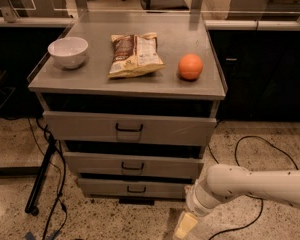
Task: Open bottom drawer
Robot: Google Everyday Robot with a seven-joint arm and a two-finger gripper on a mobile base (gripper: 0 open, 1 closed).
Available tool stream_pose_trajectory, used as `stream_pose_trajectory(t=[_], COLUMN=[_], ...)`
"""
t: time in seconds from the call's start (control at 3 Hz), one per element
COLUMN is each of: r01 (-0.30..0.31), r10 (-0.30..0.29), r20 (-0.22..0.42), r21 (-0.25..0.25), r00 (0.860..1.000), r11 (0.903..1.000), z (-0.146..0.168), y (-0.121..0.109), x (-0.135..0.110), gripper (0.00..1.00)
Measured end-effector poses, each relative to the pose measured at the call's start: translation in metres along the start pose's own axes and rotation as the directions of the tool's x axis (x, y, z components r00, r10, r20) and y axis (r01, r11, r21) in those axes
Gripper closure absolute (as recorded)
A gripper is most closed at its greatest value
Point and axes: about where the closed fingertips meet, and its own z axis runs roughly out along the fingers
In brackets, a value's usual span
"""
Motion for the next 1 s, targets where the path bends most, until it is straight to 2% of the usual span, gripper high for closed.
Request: stream_pose_trajectory(t=[0.33,0.67,1.0], r01=[0.013,0.012,0.012], r10=[-0.010,-0.005,-0.005], r20=[0.040,0.079,0.079], r21=[-0.064,-0.093,-0.093], r00=[0.999,0.997,0.997], r11=[0.9979,0.9956,0.9956], z=[0.043,0.076,0.076], y=[-0.001,-0.010,-0.010], x=[0.003,0.002,0.002], gripper=[0.00,0.00,0.00])
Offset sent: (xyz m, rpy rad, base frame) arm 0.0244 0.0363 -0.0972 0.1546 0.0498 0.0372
